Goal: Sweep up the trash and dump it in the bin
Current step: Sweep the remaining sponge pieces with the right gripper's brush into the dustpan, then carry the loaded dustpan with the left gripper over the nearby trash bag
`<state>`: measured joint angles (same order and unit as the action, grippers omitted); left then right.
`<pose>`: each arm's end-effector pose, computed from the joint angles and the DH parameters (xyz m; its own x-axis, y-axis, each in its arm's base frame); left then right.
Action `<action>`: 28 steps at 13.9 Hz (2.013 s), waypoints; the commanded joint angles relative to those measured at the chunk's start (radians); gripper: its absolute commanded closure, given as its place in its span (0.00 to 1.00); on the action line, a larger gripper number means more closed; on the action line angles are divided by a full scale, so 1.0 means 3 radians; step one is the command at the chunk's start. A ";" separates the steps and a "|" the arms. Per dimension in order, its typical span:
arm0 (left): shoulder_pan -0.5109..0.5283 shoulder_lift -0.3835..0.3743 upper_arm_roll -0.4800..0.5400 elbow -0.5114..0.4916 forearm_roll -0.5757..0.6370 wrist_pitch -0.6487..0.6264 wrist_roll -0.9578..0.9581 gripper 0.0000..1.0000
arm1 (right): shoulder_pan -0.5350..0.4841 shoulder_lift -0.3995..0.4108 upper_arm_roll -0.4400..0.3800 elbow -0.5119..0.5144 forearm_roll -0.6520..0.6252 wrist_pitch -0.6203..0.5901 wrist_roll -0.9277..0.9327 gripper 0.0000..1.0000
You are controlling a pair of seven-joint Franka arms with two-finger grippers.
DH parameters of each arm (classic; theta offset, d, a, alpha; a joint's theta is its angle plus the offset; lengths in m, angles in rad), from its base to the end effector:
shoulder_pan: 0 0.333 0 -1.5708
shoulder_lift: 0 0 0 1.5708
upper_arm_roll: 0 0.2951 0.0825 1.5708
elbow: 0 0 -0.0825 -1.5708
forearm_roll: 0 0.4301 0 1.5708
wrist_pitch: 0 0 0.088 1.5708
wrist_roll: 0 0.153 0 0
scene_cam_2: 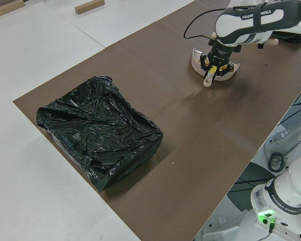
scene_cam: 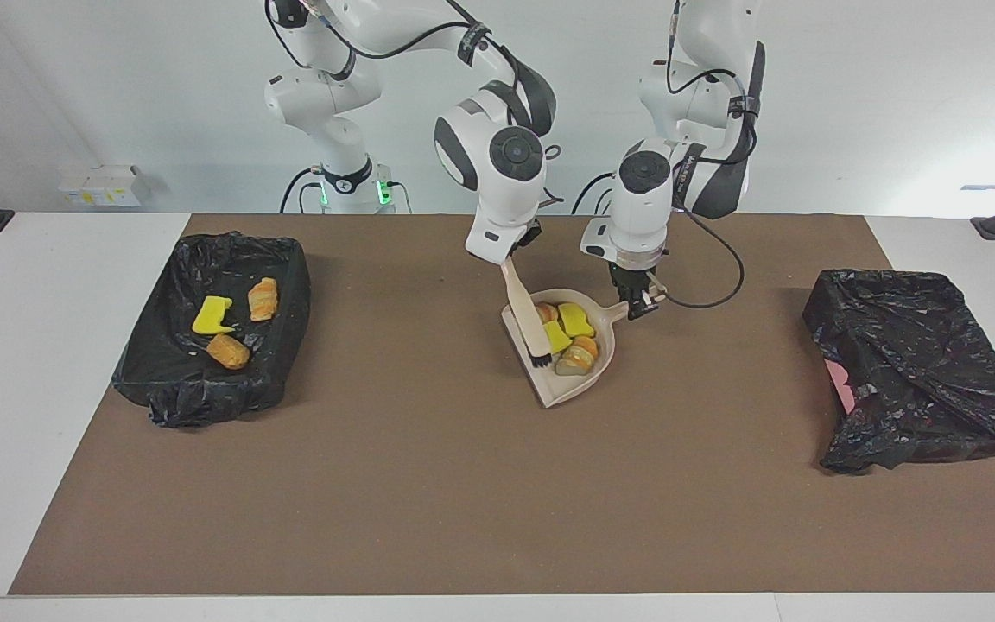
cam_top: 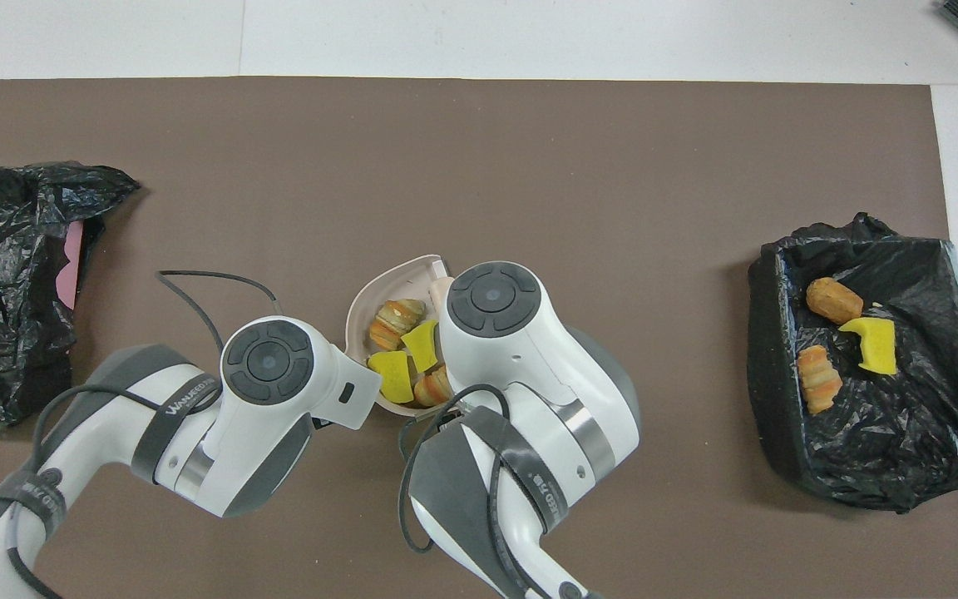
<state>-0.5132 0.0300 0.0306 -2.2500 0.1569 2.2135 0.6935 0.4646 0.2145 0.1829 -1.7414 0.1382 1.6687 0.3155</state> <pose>0.4920 -0.2454 0.2502 0.2924 -0.9472 -0.1318 -0.9563 -0.2888 -0.0458 0.4802 0.3840 0.3512 0.9020 0.2913 -0.3188 0.2839 -0.9563 -0.0707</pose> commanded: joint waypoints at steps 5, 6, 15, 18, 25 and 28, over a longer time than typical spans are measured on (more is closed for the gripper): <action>0.0381 -0.0018 -0.0005 0.0254 -0.0144 -0.0061 0.0571 1.00 | 0.0000 -0.0438 0.0024 -0.0524 0.0097 -0.0056 0.0568 1.00; 0.0437 -0.0018 0.0010 0.0336 -0.0221 -0.0112 0.0678 1.00 | 0.0061 -0.0515 0.0024 -0.0642 0.0142 0.0021 0.0675 1.00; 0.1316 0.0007 0.0011 0.1236 -0.0661 -0.0956 0.1946 1.00 | 0.0532 -0.0807 0.0035 -0.1231 0.0654 0.0681 0.1183 1.00; 0.1658 0.0038 0.0021 0.1379 -0.0753 -0.0986 0.2401 1.00 | 0.0802 -0.0639 0.0035 -0.1272 0.0654 0.0976 0.1279 1.00; 0.2548 0.0191 0.0031 0.1676 -0.0499 -0.1017 0.3296 1.00 | 0.1069 -0.0515 0.0035 -0.1568 0.0659 0.1458 0.1474 1.00; 0.2911 0.0400 0.0031 0.2099 -0.0247 -0.1099 0.3436 1.00 | 0.1064 -0.0505 0.0035 -0.1569 0.0659 0.1479 0.1495 1.00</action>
<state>0.2959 0.0923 0.0517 -1.7415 0.0512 1.9397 1.6940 0.7831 0.0864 0.1946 -2.1838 0.3119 2.0878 0.7495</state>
